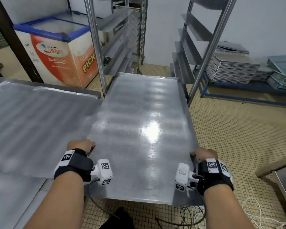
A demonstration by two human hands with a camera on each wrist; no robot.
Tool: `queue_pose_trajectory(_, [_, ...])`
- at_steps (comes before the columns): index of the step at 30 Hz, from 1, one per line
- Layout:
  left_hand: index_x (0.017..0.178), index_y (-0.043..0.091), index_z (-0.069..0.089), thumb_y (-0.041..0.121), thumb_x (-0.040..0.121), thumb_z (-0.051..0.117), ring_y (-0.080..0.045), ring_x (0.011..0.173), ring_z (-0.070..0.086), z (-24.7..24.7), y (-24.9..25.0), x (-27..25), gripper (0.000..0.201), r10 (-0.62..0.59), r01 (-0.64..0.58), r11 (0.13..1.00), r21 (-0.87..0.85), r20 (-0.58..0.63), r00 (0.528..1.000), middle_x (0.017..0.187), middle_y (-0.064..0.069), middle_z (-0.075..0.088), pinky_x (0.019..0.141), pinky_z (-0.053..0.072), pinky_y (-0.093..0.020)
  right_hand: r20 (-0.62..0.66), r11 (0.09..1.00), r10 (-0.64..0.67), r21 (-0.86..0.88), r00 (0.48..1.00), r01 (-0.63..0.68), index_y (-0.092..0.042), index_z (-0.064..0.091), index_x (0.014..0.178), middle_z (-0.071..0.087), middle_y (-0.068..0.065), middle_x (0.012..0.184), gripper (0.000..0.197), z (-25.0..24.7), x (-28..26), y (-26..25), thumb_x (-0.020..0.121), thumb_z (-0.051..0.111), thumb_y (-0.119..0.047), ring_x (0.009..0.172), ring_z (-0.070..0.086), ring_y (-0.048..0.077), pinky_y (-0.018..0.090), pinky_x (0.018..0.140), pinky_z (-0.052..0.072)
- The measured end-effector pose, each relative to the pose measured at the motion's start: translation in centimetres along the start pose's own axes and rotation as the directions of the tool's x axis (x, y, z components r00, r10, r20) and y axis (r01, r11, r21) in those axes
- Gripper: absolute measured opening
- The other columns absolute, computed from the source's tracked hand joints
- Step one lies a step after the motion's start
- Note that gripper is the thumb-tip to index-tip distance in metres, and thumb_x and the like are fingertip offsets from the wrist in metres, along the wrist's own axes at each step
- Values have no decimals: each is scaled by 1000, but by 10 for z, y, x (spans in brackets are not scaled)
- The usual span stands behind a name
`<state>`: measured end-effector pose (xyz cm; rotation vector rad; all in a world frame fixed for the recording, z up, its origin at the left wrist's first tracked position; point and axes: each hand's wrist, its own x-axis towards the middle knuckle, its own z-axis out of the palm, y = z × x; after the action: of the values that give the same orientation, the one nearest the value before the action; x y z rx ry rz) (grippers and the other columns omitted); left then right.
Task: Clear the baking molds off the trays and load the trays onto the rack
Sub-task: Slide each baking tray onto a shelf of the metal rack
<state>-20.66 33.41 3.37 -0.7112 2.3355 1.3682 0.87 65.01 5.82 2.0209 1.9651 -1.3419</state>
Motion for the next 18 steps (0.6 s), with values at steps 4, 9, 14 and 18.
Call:
queue_pose_trajectory(4, [110, -10, 61, 10, 86, 72, -36, 100, 62, 16, 31, 28, 33, 24, -25, 999, 26, 49, 999, 115, -21, 65, 90, 48, -37, -47, 1000, -4, -1, 999, 4, -2, 65, 114, 68, 10, 114, 35, 9, 22, -33, 96, 59, -31, 70, 60, 19, 19, 45, 40])
queue_pose_trajectory(9, [131, -8, 52, 18, 84, 75, -36, 117, 59, 37, 65, 65, 58, 27, -35, 994, 106, 80, 996, 135, -18, 58, 93, 47, -34, 21, 1000, -3, 12, 1000, 3, 6, 61, 115, 66, 17, 106, 34, 24, 45, -69, 94, 61, -21, 82, 59, 26, 26, 63, 45])
queue_pose_trajectory(14, [119, -4, 60, 17, 88, 71, -35, 106, 58, 58, 87, 90, 40, 26, -41, 988, 151, 96, 995, 127, -17, 61, 87, 41, -33, -25, 986, 121, 121, 992, -117, 7, 58, 104, 58, 11, 68, 24, 33, 62, -91, 85, 68, -4, 55, 54, 23, 28, 44, 35])
queue_pose_trajectory(18, [77, -1, 56, 14, 86, 70, -30, 84, 53, 74, 103, 107, 23, 30, -43, 986, 159, 88, 996, 101, -14, 60, 76, 40, -29, -52, 980, 111, 174, 992, -100, 7, 52, 85, 59, 14, 78, 19, 37, 71, -112, 84, 69, -2, 60, 54, 25, 31, 58, 43])
